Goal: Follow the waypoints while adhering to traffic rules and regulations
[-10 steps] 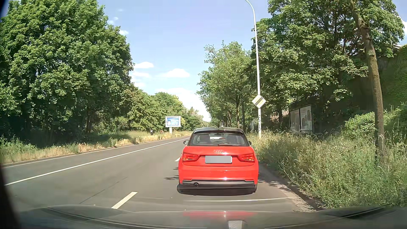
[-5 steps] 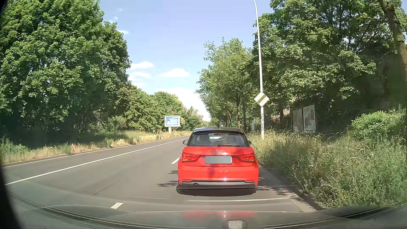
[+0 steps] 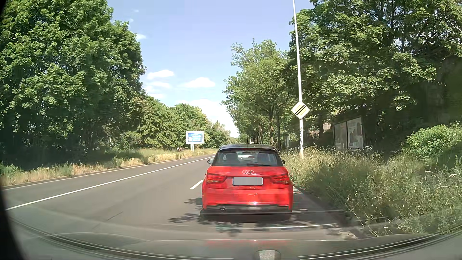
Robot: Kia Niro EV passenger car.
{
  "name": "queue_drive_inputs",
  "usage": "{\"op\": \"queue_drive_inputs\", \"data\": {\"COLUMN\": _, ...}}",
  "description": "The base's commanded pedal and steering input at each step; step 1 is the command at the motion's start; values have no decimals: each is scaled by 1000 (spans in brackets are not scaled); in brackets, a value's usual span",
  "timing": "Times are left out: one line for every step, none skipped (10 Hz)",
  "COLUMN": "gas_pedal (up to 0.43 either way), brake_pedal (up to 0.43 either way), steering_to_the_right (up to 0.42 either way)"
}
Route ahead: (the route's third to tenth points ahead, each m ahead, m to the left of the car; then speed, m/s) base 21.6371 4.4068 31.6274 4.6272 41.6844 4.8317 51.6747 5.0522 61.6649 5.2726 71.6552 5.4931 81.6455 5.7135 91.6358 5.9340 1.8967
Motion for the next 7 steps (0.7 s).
{"op": "queue_drive_inputs", "data": {"gas_pedal": 0, "brake_pedal": 30, "steering_to_the_right": -1}}
{"op": "queue_drive_inputs", "data": {"gas_pedal": 0, "brake_pedal": 30, "steering_to_the_right": -1}}
{"op": "queue_drive_inputs", "data": {"gas_pedal": 0, "brake_pedal": 37, "steering_to_the_right": -1}}
{"op": "queue_drive_inputs", "data": {"gas_pedal": 0, "brake_pedal": 30, "steering_to_the_right": -1}}
{"op": "queue_drive_inputs", "data": {"gas_pedal": 0, "brake_pedal": 30, "steering_to_the_right": -1}}
{"op": "queue_drive_inputs", "data": {"gas_pedal": 0, "brake_pedal": 30, "steering_to_the_right": 0}}
{"op": "queue_drive_inputs", "data": {"gas_pedal": 0, "brake_pedal": 30, "steering_to_the_right": 0}}
